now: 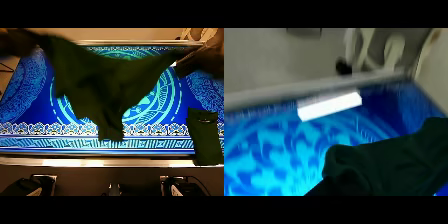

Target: Fold the shirts.

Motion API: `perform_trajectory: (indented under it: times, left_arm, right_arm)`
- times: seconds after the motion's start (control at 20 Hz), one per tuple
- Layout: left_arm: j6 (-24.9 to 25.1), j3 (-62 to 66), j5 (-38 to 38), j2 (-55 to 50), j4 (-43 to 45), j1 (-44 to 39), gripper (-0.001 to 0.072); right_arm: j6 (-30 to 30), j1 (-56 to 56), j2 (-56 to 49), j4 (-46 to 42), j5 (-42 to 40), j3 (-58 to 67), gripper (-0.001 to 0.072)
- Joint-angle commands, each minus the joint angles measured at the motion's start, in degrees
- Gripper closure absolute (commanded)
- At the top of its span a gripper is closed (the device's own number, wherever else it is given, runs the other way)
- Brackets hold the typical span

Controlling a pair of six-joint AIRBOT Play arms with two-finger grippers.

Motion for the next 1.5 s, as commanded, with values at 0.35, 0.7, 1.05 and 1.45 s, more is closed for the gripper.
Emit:
perform_trajectory:
  times: [0.35,0.7,1.05,1.45]
  left_arm:
    - [-1.68,11.28,20.74,7.56,0.9,1.97,0.0684]
    - [-1.73,6.03,9.16,-0.24,11.63,1.97,0.0684]
    - [-1.75,-17.27,-1.2,-17.46,8.98,1.95,0.0683]
    - [-1.77,-21.51,-0.83,-38.16,-11.85,2.01,0.064]
  right_arm:
    - [11.74,0.02,14.62,-19.74,6.86,15.1,0.0694]
    - [11.5,0.02,2.99,-30.58,22.67,15.08,0.0693]
    - [12.61,0.02,-28.26,-31.04,16.85,14.97,0.0693]
    - [22.01,0.04,-48.24,-11.06,8.98,14.97,0.0659]
